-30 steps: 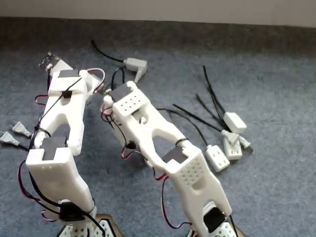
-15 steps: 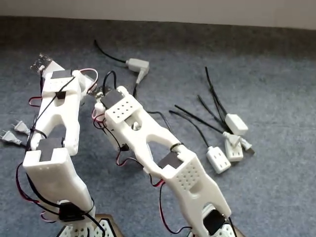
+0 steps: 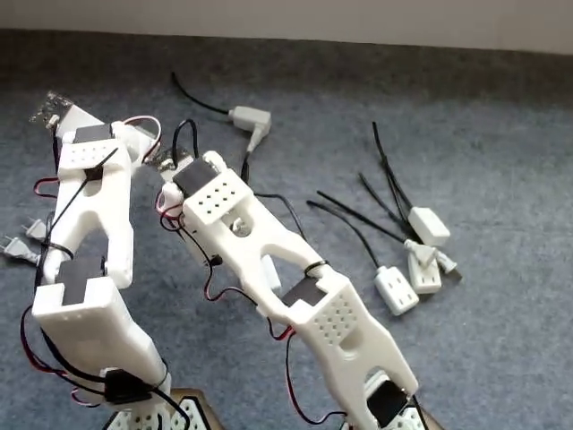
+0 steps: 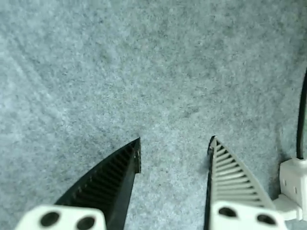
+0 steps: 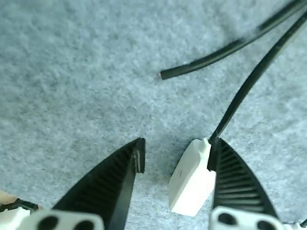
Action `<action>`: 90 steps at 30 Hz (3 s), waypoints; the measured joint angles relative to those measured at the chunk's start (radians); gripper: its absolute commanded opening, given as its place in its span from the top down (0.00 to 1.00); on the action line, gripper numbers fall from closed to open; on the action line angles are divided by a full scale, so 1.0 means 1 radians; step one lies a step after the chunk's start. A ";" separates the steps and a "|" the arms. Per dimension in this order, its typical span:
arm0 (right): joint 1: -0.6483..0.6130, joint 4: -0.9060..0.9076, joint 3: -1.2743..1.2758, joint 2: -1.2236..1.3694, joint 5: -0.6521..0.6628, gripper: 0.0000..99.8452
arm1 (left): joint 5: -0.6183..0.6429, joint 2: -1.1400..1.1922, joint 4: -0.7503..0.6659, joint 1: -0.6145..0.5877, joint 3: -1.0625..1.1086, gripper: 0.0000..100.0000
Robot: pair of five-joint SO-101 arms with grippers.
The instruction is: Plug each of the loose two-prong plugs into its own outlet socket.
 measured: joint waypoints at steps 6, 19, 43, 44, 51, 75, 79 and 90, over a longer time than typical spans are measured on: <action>0.095 0.000 -0.055 0.002 0.006 0.79 | 0.110 -0.006 -0.029 -0.051 -0.015 0.77; 0.365 0.002 -0.167 -0.009 0.117 0.79 | 0.222 0.084 -0.147 -0.273 0.005 0.77; 0.264 -0.071 0.667 -0.293 0.230 0.79 | 0.227 0.221 -0.166 -0.485 -0.183 0.77; 0.242 -0.072 0.667 -0.293 0.207 0.79 | 0.227 0.221 -0.166 -0.497 -0.187 0.77; 0.021 -0.074 0.612 -0.293 0.143 0.79 | 0.227 0.221 -0.166 -0.557 -0.233 0.77; 0.110 -0.008 0.347 -0.353 -0.508 0.79 | 0.155 0.319 -0.244 -0.594 -0.256 0.77; 0.110 -0.009 0.347 -0.215 -0.546 0.79 | 0.155 0.394 -0.244 -0.595 -0.316 0.77; 0.055 -0.011 0.186 -0.041 -0.706 0.79 | 0.155 0.462 -0.242 -0.595 -0.445 0.77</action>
